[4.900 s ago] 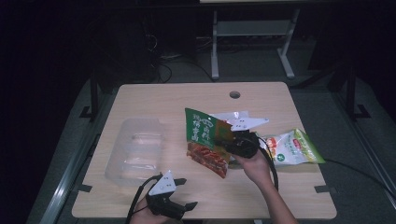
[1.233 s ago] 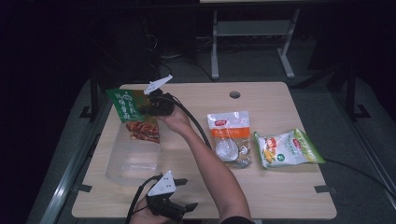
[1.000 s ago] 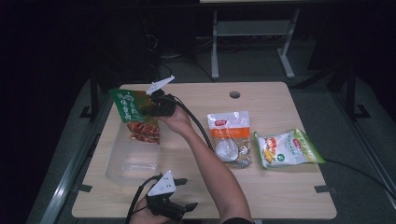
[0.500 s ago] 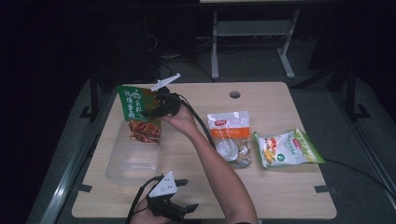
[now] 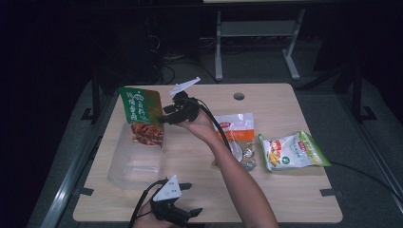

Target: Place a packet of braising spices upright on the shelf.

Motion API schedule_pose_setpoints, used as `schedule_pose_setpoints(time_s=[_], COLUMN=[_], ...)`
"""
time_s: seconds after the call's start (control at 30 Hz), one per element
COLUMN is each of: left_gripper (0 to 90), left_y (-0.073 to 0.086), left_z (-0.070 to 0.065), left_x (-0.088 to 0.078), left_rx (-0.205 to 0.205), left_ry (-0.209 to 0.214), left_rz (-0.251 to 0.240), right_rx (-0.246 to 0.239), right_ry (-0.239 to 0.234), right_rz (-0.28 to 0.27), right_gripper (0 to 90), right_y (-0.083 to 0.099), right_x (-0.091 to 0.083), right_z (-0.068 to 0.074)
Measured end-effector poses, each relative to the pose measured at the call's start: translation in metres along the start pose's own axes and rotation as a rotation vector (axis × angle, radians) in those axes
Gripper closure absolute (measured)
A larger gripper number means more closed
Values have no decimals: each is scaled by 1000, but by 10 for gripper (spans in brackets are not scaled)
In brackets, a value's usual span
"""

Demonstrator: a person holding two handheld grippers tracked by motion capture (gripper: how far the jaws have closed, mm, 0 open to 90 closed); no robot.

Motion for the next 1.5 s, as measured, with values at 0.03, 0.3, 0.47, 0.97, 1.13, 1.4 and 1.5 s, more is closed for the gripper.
schedule_pose_setpoints(time_s=[0.03,0.3,0.47,0.97,1.13,1.4,1.5], left_gripper=[160,159,159,159,159,159,159], left_y=[0,1,1,1,2,2,2], left_z=[0,-2,-2,-5,-5,-5,-4], left_x=[0,3,3,4,5,5,5], left_rx=[0,-14,-8,-3,5,-3,8], left_ry=[0,2,0,-1,-1,0,-1], left_rz=[3,4,8,8,12,8,14], right_rx=[3,0,3,74,94,124,140], right_ry=[0,16,41,156,182,213,233], right_rz=[2,10,20,28,31,65,72], right_gripper=[423,404,392,371,360,340,335], right_y=[2,19,37,88,100,116,125], right_x=[-3,-31,-54,-125,-142,-162,-169], right_z=[-1,-4,-9,-39,-47,-56,-60])
Point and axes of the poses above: each handheld gripper's, and its own axes: x roughly forward along the jaws, y roughly out of its underside, z roughly to its left, the point moved 4 cm from there along x, roughly forward along the jaws, and after that the axes turned 10 degrees about y, right-handed, at the moved point
